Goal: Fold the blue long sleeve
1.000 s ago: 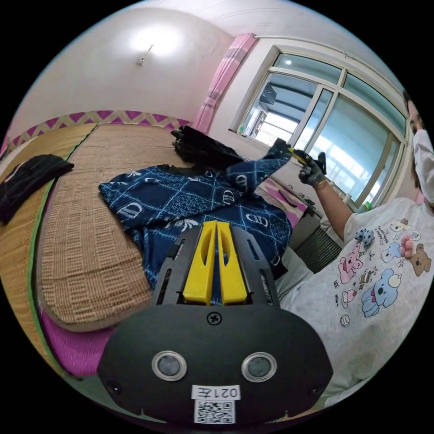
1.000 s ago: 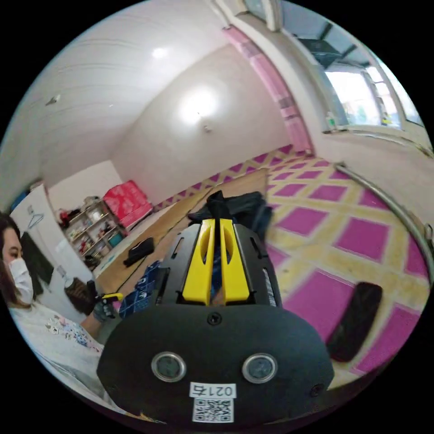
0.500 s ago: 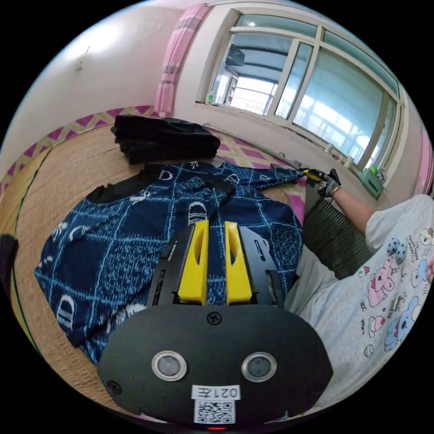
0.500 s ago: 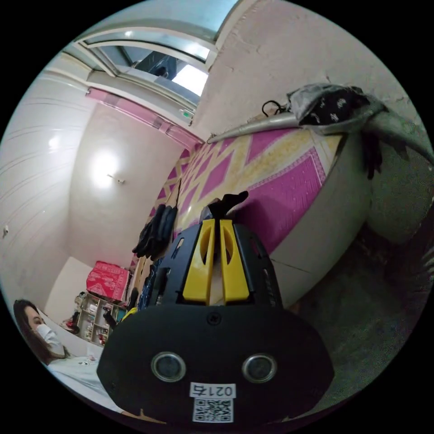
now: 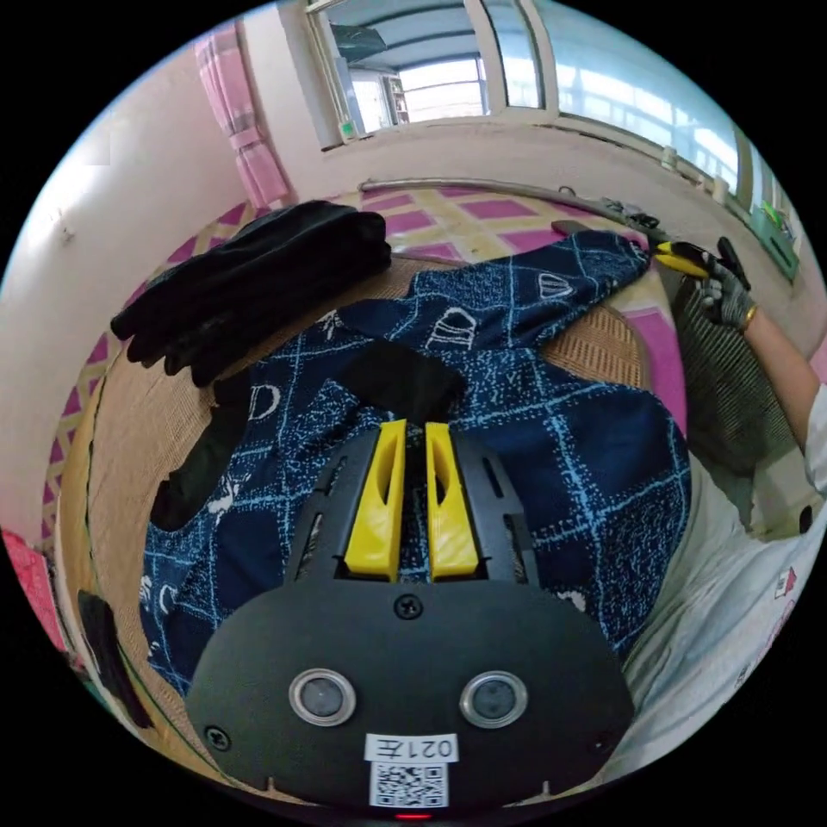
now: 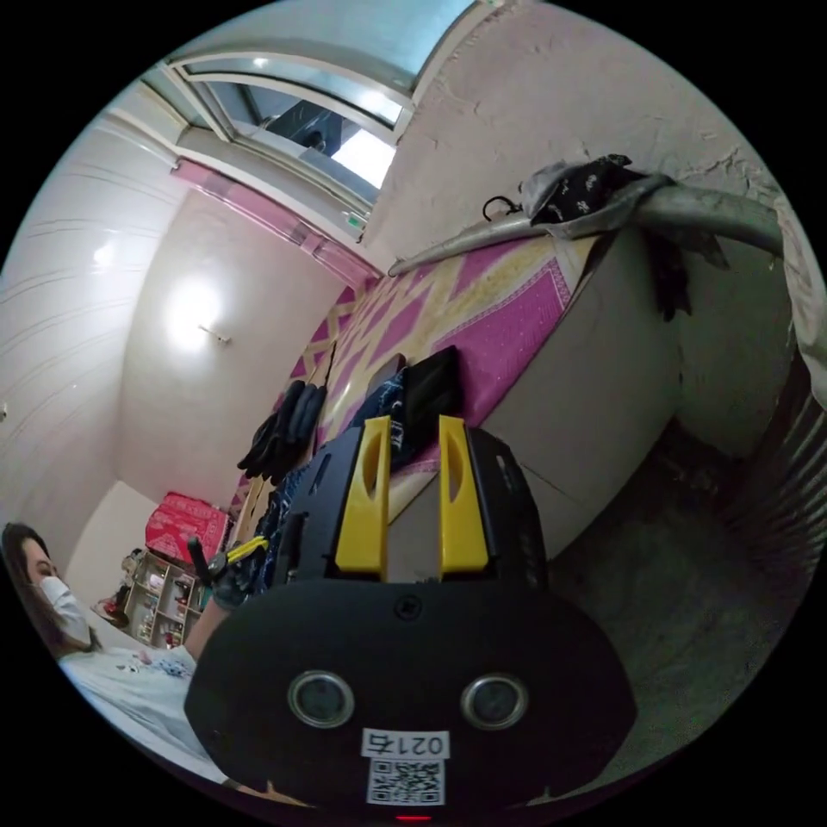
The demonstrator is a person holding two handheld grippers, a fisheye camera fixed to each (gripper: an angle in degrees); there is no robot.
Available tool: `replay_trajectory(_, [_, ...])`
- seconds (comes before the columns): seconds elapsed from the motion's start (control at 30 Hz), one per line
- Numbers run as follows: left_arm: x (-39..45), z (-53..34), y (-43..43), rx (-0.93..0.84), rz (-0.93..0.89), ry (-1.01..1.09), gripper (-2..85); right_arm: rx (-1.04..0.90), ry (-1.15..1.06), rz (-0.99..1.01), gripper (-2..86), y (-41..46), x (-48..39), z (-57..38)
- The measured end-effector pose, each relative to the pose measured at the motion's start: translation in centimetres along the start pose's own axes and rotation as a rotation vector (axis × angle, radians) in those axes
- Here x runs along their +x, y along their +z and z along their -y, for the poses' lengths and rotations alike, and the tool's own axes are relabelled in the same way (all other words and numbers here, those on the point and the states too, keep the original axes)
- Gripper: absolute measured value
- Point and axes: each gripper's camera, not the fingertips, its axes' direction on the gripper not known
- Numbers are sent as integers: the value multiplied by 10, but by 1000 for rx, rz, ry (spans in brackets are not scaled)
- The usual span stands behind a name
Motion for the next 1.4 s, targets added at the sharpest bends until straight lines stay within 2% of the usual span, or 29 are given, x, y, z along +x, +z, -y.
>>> replay_trajectory(0.13, [-68, -42, -79, 272, -169, -246, 2, 2, -55, 66, 75, -1, -29, -4])
replay_trajectory(0.2, [-121, -88, -158, 467, -201, -329, -2, -7, -79, 97, 73, 4, -43, -7])
replay_trajectory(0.33, [-200, -181, -298, 618, -44, -387, -5, -37, -133, 168, 67, 20, -79, -17])
replay_trajectory(0.4, [-248, -263, -387, 687, 87, -475, -5, -53, -154, 186, 64, 28, -93, -24])
replay_trajectory(0.43, [-259, -287, -407, 703, 125, -503, -6, -62, -162, 196, 62, 35, -102, -29])
replay_trajectory(0.5, [-294, -386, -470, 731, 259, -649, -6, -78, -168, 222, 60, 46, -115, -39])
replay_trajectory(0.63, [-327, -553, -514, 786, 341, -974, -6, -142, -171, 273, 58, 79, -142, -61])
replay_trajectory(0.7, [-334, -663, -518, 829, 354, -1216, -6, -173, -179, 287, 57, 93, -154, -69])
replay_trajectory(0.8, [-336, -767, -509, 941, 198, -1416, -4, -219, -209, 292, 56, 111, -176, -79])
replay_trajectory(0.93, [-337, -812, -515, 1018, 122, -1447, 15, -267, -244, 315, 53, 128, -203, -89])
replay_trajectory(1.03, [-340, -831, -531, 1076, 106, -1455, 64, -291, -270, 331, 51, 136, -219, -96])
replay_trajectory(1.2, [-369, -845, -568, 1016, 153, -1470, 104, -317, -270, 364, 46, 147, -230, -111])
replay_trajectory(1.33, [-402, -853, -587, 992, 93, -1533, 73, -340, -261, 358, 41, 154, -232, -121])
replay_trajectory(1.4, [-415, -841, -618, 1053, 94, -1394, 4, -348, -255, 357, 38, 155, -232, -124])
